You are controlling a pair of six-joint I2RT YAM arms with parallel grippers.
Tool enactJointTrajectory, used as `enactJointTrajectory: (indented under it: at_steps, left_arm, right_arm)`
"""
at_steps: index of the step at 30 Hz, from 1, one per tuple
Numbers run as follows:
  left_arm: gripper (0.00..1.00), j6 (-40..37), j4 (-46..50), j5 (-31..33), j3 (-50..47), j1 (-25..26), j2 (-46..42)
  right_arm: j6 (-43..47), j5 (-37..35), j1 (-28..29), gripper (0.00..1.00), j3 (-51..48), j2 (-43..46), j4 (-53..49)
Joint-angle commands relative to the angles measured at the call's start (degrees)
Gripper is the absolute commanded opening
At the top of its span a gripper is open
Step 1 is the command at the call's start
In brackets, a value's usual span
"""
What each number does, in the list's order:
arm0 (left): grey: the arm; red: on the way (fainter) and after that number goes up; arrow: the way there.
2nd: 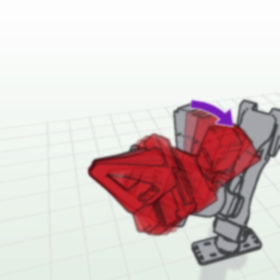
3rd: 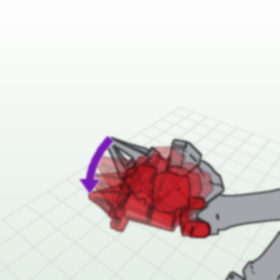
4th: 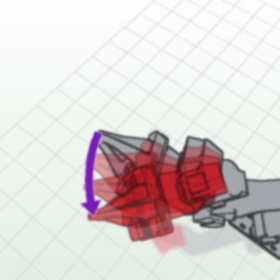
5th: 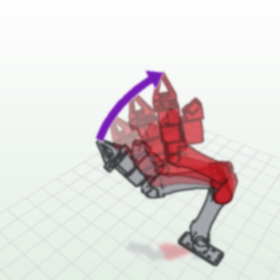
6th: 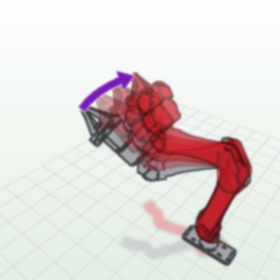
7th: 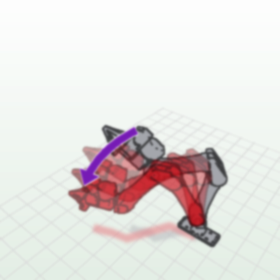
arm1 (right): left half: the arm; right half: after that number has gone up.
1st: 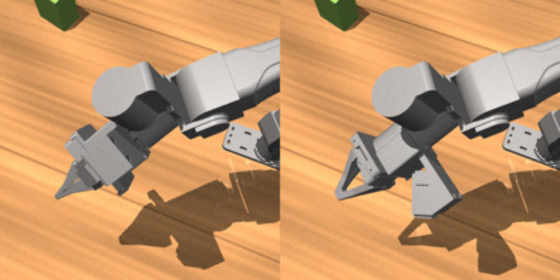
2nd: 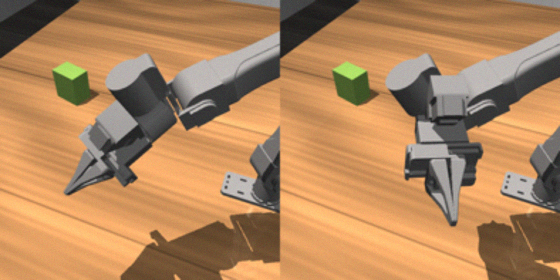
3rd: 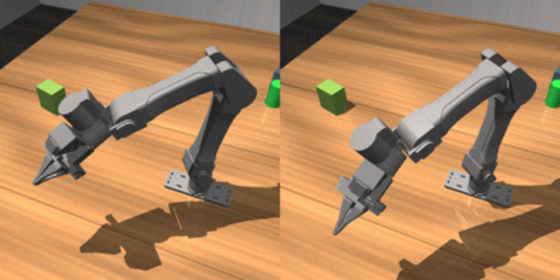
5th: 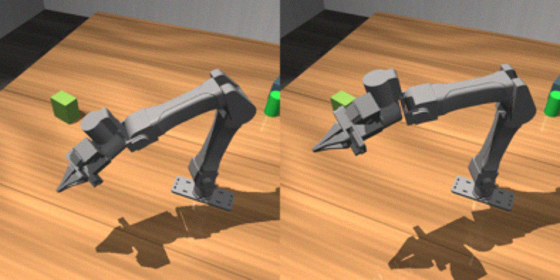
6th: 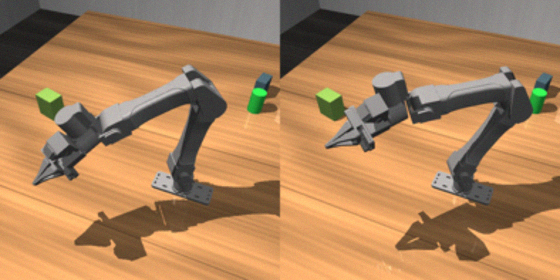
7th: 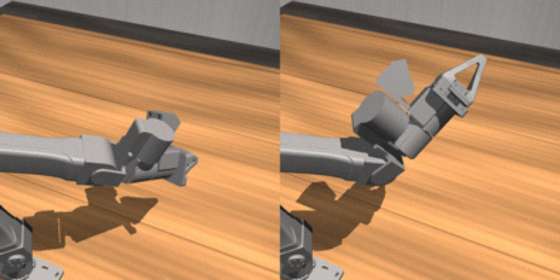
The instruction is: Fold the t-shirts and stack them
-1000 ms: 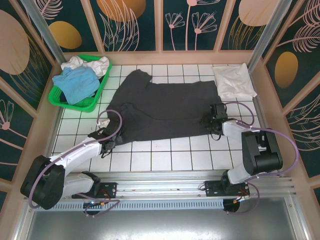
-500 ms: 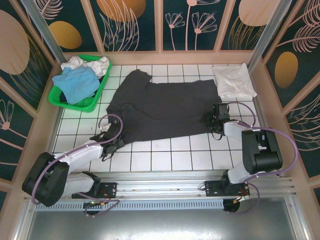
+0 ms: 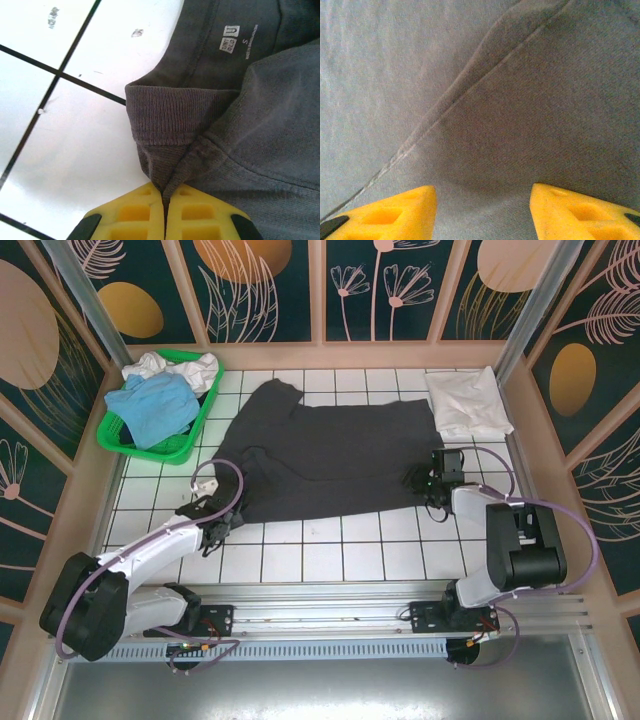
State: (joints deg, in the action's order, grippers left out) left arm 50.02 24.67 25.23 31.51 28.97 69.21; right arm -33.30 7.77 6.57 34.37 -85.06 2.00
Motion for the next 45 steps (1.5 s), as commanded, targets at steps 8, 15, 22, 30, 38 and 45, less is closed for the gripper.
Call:
enactJointTrajectory:
  at_steps: [8, 15, 22, 30, 38, 45]
  left_arm:
    - [0.65, -1.7, 7.8, 8.8, 6.9, -0.7, -0.1]
    - [0.68, -20.5, -7.3, -4.6, 22.9, -0.7, 12.2]
    - [0.73, -31.8, 3.0, 2.9, 49.7, -0.8, 42.8]
    - [0.65, -34.1, 0.2, -1.2, 54.7, -4.4, 50.7]
    - [0.03, -35.2, -0.2, -1.3, 54.8, -4.6, 51.6]
    - [0.0, -35.7, -4.6, -6.3, 48.1, -4.6, 41.3]
  right_arm:
    - [1.2, -1.9, 4.9, 0.55, -1.1, 10.5, -13.8]
    - [2.4, 0.6, 4.8, 0.55, 1.7, 8.6, -9.3]
    - [2.8, 0.8, 4.8, 0.56, 1.5, 7.0, -7.5]
    - [3.8, 1.6, 4.5, 0.56, 0.6, 6.5, -7.2]
    - [3.7, 2.2, 4.4, 0.56, 0.6, 5.0, -6.5]
    - [3.9, 1.5, 4.2, 0.56, 0.8, 4.9, -6.6]
